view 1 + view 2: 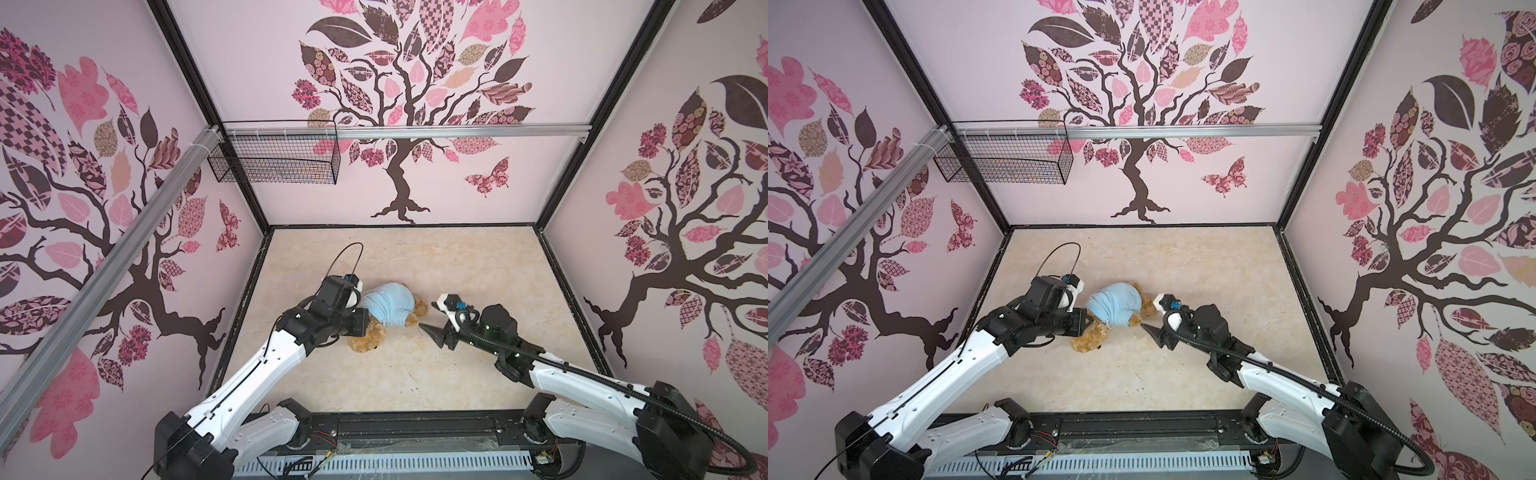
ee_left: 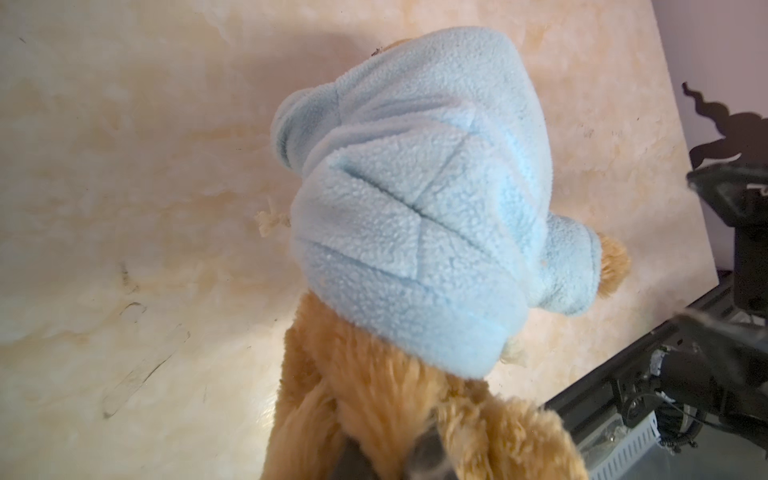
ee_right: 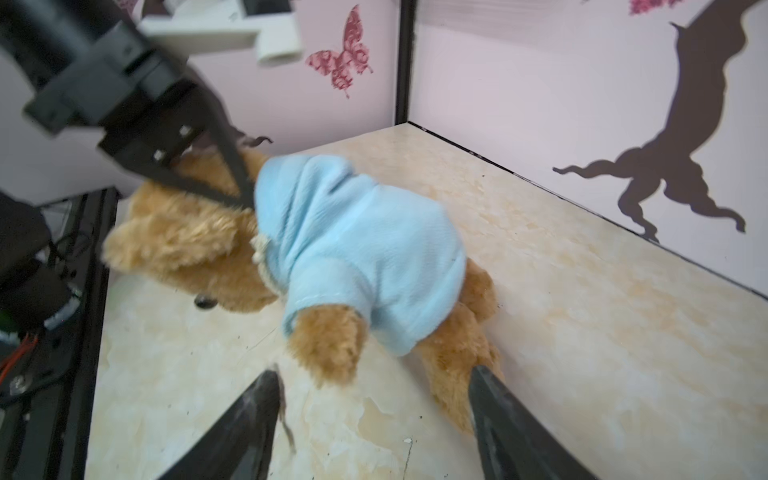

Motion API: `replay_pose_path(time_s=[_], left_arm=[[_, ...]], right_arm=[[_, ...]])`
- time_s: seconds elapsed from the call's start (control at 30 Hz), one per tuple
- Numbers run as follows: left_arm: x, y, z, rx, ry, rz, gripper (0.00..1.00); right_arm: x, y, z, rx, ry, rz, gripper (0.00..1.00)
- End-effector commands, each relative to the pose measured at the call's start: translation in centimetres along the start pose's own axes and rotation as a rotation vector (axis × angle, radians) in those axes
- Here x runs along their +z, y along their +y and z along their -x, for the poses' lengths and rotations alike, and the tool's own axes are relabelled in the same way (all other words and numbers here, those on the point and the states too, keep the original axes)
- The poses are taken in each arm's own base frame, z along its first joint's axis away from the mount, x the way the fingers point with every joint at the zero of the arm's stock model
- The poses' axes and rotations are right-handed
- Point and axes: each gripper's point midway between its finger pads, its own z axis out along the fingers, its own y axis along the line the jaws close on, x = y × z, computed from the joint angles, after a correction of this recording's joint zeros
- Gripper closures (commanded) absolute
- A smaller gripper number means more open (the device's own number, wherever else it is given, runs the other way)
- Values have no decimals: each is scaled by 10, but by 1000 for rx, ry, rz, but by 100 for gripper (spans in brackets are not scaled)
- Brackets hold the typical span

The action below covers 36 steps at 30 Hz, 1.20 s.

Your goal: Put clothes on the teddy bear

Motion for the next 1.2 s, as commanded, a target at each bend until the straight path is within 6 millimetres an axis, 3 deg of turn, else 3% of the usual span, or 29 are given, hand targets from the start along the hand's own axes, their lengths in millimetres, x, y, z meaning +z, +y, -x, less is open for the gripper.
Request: replay_pose_path(time_s=[0.0,0.2,0.4,0.5,0.6,0.67,0.77,0.9,1.1,1.17], left_arm=[[-19,2,-7,80,91,43,100],[-27,-15,1,80,113,-26,100],[-25,-23,2,67,120,-63,100],[-24,-29,2,65,129,-95,100],[-24,-36,3,66,133,-132,100],[-26,-38,7,76,125,-141,90],[-30,-33,18,107,84,-103,60],[-49,-10,48,147,-54,61,41],[-119,5,105,92,-390,116,25],[-144,7,118,65,-502,107,22]], right_arm=[[3,13,28,-289,-64,-55,22],[30,30,10,-484,50,-91,17],[54,31,-4,-543,124,-89,27],[63,29,-9,-542,142,-99,41],[66,29,-15,-538,169,-113,65],[63,28,-14,-499,168,-125,76],[55,31,-6,-389,144,-114,86],[42,40,9,-170,132,2,92],[16,50,47,260,51,279,95],[14,45,57,388,49,326,95]])
